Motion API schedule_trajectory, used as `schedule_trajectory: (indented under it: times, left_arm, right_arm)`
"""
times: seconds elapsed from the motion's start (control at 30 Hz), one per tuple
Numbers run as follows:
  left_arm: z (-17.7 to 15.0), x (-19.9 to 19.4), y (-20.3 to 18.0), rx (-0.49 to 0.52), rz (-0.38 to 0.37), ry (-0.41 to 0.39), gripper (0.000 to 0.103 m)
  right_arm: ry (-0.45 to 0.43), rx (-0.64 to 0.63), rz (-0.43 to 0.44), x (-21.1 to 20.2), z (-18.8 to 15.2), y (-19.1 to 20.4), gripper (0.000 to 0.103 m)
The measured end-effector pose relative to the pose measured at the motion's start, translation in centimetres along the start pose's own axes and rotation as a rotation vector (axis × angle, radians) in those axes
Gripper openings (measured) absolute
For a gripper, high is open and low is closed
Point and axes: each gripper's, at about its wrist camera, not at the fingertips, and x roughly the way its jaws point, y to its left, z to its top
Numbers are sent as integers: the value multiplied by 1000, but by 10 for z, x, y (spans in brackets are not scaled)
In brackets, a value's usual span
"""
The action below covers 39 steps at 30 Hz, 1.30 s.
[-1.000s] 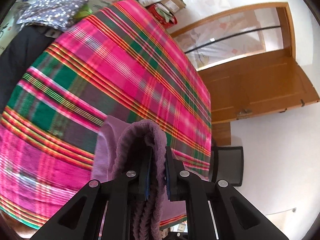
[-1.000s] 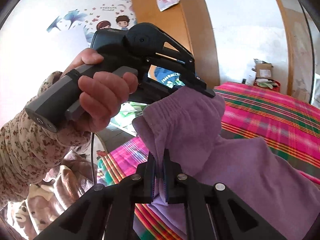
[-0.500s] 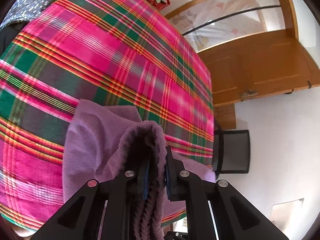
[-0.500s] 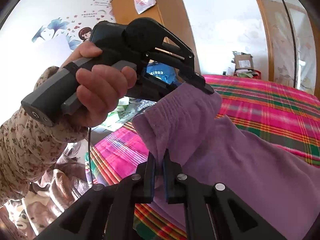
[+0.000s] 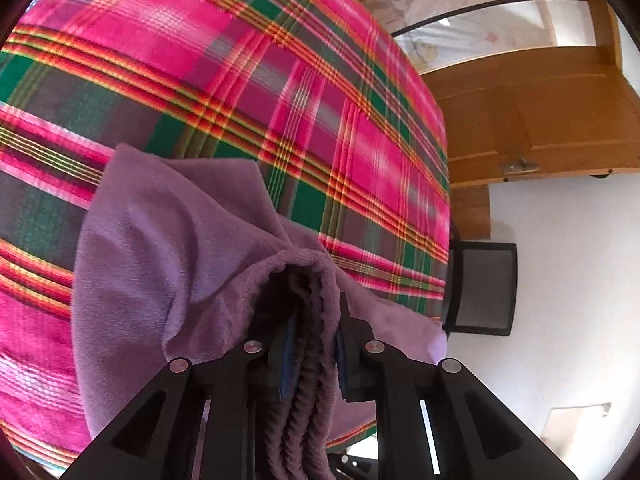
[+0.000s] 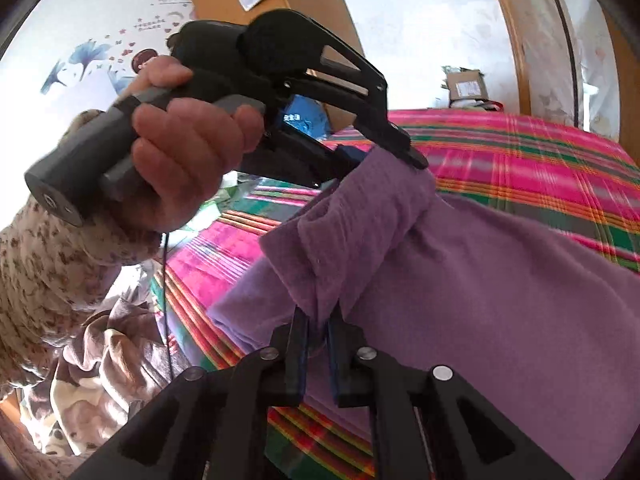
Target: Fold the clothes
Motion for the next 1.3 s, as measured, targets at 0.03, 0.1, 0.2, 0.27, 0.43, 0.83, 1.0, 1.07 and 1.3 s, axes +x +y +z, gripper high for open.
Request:
schedule_trajectory:
  times: [0.03,0.1,0.2,0.27,0.43,0.83,1.0,1.07,1.3]
  left_arm:
    - [0,2,0,-3,0,6,24]
    - [1,6,-3,-9,-5,22,24]
    - [-1,8,-12,19,14,37,25]
    - [-3,9,-18,39,20,45,25]
    - [-8,0,-28,75,-30,50,28]
    - [-22,-33,-8,65,-67,-9,28]
    - [-34,-64,20,36,-77,-95,28]
    - [-37,-77,32,23,-70,-139,32]
    - [-41,-87,71,-67,-59,-184,37]
  right_arm:
    - [6,8,4,1,-1,-3,16]
    - [11,26,5,2,-3,-9,27]
    - [13,49,11,3,-3,-18,37]
    - [20,64,12,8,-2,-26,42]
    - [29,113,89,14,-3,-41,51]
    - [-37,283,162,7,4,-90,58]
    - [-15,310,204,13,15,-96,60]
    - [3,295,195,18,20,-95,60]
    - [26,374,221,31,34,-106,45]
